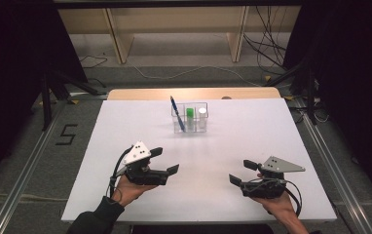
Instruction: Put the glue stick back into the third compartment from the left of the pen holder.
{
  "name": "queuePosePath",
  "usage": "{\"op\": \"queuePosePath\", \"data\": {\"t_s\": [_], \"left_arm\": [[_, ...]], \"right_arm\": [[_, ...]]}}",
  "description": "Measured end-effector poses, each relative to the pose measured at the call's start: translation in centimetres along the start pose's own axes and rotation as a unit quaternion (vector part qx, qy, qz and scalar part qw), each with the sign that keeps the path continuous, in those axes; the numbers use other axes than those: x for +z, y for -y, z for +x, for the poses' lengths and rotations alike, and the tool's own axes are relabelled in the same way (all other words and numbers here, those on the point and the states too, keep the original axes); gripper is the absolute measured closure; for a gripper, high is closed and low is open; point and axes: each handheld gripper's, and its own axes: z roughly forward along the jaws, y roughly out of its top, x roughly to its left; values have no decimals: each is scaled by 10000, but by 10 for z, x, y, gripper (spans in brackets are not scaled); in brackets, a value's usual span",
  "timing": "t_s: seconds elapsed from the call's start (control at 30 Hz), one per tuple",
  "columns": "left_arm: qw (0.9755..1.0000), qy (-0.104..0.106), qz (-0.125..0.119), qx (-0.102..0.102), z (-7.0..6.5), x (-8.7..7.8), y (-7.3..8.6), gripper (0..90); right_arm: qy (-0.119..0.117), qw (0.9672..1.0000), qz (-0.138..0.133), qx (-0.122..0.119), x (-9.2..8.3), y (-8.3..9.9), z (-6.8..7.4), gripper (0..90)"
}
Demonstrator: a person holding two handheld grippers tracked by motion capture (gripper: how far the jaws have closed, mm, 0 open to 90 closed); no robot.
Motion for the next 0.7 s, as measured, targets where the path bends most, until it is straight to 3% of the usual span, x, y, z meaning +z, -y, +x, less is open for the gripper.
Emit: {"op": "queuePosePath", "data": {"t_s": [0.17, 0.23, 0.7], "left_arm": [[9999, -50, 80, -114, 5, -3, 4, 153], [9999, -63, -20, -130, 6, -6, 3, 153], [9999, -80, -18, -90, 8, -5, 3, 153]], "right_arm": [[3, 10000, -8, 9, 0, 0, 0, 211], [6, 10000, -24, 2, 0, 0, -1, 211], [15, 10000, -18, 2, 0, 0, -1, 210]]}}
